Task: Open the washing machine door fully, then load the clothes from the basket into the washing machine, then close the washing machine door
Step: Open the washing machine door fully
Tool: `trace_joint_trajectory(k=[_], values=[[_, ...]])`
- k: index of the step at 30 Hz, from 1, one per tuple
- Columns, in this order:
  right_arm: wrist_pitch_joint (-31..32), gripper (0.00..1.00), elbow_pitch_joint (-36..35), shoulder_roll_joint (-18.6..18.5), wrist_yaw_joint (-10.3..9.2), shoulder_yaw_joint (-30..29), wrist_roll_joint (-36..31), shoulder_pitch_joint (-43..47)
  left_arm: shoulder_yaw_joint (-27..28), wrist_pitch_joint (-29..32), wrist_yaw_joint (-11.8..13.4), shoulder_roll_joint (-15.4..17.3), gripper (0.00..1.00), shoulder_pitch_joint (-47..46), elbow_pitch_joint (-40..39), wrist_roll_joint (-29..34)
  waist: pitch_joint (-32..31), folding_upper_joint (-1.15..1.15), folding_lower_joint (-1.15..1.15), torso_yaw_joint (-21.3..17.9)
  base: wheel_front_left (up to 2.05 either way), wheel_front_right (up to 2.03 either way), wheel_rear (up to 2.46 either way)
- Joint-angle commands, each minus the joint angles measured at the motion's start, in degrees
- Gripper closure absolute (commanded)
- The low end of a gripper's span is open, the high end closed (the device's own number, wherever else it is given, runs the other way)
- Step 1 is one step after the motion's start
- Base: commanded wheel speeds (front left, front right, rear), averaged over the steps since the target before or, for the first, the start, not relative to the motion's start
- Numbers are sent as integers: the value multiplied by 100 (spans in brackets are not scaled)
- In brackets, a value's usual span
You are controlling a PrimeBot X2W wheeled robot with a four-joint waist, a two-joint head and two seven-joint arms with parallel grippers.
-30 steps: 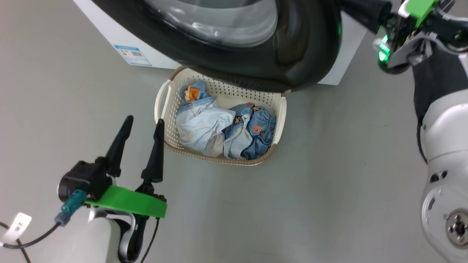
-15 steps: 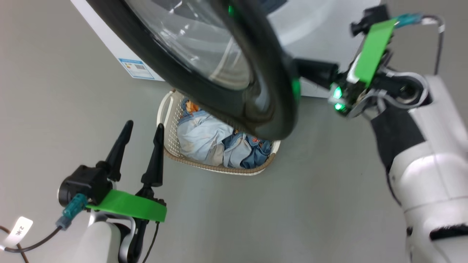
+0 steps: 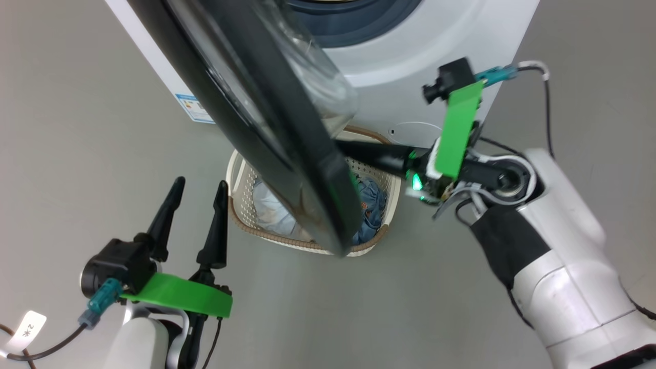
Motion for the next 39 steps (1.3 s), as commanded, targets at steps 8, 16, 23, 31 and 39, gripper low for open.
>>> trace_joint_trajectory(k=[8, 16, 23, 31, 39], values=[[-329, 100, -281, 200, 10, 808, 427, 245, 220, -36, -29, 144, 0, 81, -128, 104, -97, 0, 0, 75, 0, 0, 0], [-661, 100, -227, 200, 10, 1410, 816, 233, 237, -36, -32, 144, 0, 97, -111, 96, -129, 0, 0, 85, 0, 0, 0], [-1076, 100, -279, 9, 10, 1526, 1172, 174, 336, -36, -34, 144, 0, 125, -89, 139, -220, 0, 0, 15, 0, 0, 0], [-1677, 100, -481, -532, 10, 1715, 1769, 368, 532, -36, -41, 144, 0, 186, -36, 246, -436, 0, 0, -187, 0, 0, 0], [-2443, 100, -995, -1208, 10, 2098, 2441, 766, 757, -36, -49, 146, 0, 357, 2, 393, -689, 0, 0, -441, 0, 0, 0]])
